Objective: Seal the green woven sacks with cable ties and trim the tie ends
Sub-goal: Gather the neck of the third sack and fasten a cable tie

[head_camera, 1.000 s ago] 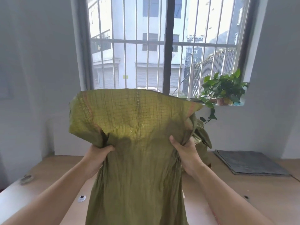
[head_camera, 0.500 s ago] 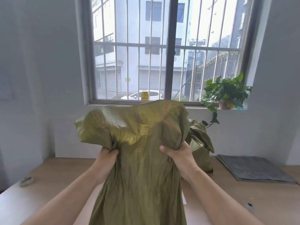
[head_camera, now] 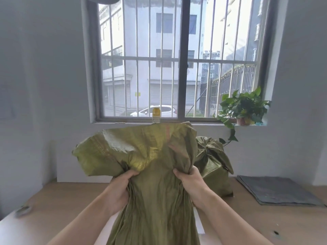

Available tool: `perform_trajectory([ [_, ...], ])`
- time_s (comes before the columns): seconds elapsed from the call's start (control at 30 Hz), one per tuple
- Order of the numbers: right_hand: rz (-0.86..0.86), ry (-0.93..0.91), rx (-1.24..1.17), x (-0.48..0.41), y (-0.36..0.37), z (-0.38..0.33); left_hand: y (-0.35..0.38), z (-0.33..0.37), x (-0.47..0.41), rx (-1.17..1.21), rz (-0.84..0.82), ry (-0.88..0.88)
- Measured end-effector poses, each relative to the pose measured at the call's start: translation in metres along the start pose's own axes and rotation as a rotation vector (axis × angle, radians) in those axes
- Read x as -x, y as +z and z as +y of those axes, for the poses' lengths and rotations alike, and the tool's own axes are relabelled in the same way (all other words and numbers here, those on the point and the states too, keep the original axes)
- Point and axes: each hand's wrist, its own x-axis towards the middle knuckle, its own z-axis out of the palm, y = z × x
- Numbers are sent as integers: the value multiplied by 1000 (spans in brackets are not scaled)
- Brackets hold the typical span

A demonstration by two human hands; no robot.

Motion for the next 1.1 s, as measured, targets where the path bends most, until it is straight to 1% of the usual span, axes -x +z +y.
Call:
perform_trajectory([
  [0.07, 3, 10, 2, 1, 1, -1, 4, 0, 1, -4, 18, 22],
  [0.23, -18, -30, 75, 6, 8, -3, 22, -3, -1, -15, 131, 103],
  [0.33, 1, -58, 103, 7, 14, -3, 36, -6, 3, 9, 156, 117],
  [0.4, 11, -54, 86, 7, 15, -1, 44, -9, 5, 30, 168, 137],
  [0.5, 6, 6, 16, 7, 18, 3, 49, -14, 6, 61, 193, 168],
  [0.6, -46, 24, -75, 8, 21, 7, 53, -19, 7, 65, 207, 212],
  [0.67, -84, -30, -67, 8, 23, 10, 55, -21, 7, 60, 196, 212],
  [0.73, -73, -95, -31, 9, 27, 13, 54, -22, 6, 43, 198, 193],
  [0.87, -50, -117, -66, 10, 31, 18, 50, -29, 1, 51, 204, 185],
  [1.0, -28, -154, 14, 8, 35, 25, 50, -37, -1, 68, 237, 213],
  [1.1, -12, -189, 18, 8, 37, 27, 48, -43, -2, 88, 231, 250],
])
